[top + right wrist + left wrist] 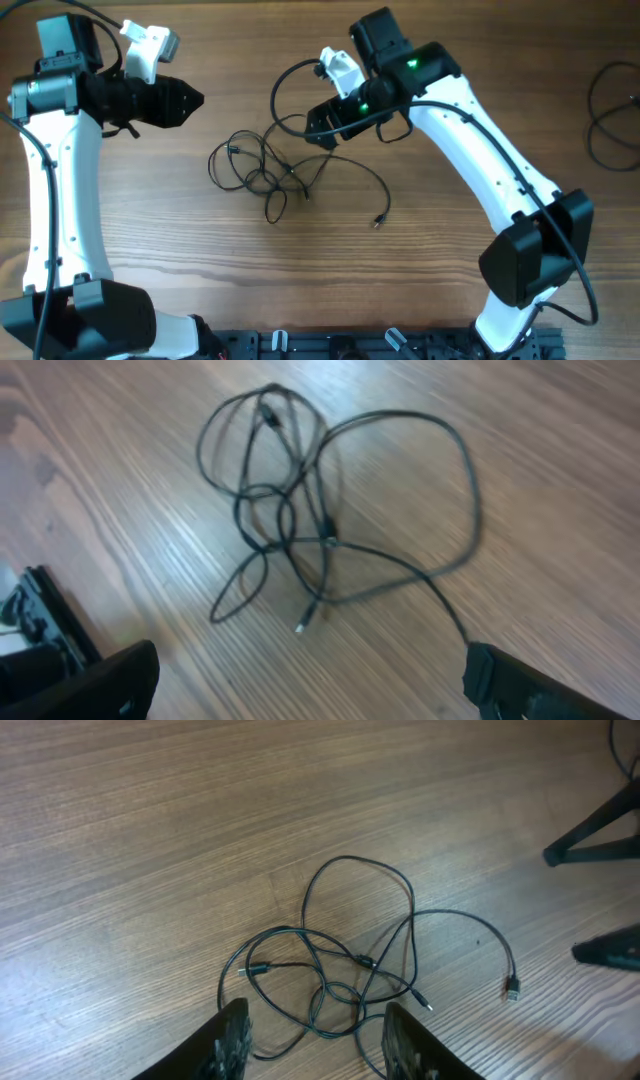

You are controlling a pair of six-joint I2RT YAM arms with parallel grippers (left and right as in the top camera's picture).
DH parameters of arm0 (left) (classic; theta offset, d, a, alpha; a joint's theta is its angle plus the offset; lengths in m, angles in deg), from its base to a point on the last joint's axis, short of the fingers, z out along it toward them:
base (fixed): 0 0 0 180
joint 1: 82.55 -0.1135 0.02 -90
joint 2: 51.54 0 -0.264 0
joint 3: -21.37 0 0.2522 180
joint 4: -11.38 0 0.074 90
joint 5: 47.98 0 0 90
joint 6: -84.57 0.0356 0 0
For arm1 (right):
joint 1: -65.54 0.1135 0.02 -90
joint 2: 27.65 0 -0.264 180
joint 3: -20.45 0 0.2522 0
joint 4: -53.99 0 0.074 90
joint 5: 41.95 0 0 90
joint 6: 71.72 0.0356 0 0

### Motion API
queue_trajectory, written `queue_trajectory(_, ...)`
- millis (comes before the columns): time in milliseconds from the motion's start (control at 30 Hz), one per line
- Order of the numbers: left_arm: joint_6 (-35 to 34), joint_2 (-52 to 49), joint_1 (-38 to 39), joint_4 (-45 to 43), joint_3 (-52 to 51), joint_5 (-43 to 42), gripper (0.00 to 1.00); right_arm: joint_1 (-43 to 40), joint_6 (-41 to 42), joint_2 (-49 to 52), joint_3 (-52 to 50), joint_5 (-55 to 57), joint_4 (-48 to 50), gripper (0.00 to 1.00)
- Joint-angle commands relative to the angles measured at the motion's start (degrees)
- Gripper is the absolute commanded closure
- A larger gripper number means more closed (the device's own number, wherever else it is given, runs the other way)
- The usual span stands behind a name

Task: Untangle cables

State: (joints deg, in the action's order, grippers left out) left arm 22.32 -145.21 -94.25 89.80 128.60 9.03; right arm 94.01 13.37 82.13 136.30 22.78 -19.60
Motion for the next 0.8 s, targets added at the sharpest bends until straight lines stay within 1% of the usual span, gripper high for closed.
queue_trajectory(0,1.84,-3.76,-0.72,-0.81,0.26,-1.03,0.56,2.99,-1.11,0.70,-1.22,-2.47,2.80,0.00)
queue_trajectory(133,1.81,-5.16,-1.70,-0.98,0.26,-1.03,0.56,5.11,-0.68,1.66,-1.31,-1.66,5.38,0.00)
queue_trajectory(200,1.33,-5.20,-2.32,-1.05,0.26,-1.01,0.55,5.90,2.14,2.97,-1.31,1.46,7.21,0.00)
queue_trajectory(300,-4.72,-5.20,-3.80,-2.78,0.26,0.72,0.55,7.43,2.36,6.56,-1.31,2.14,10.45,0.00)
queue_trajectory(567,-4.90,-5.20,-4.55,-2.67,0.26,0.66,0.55,11.37,4.17,15.37,-1.31,2.05,19.74,0.00)
queue_trajectory(767,-5.73,-5.20,-4.55,-2.27,0.26,-0.22,0.55,12.50,4.96,19.37,-1.31,2.89,22.71,0.00)
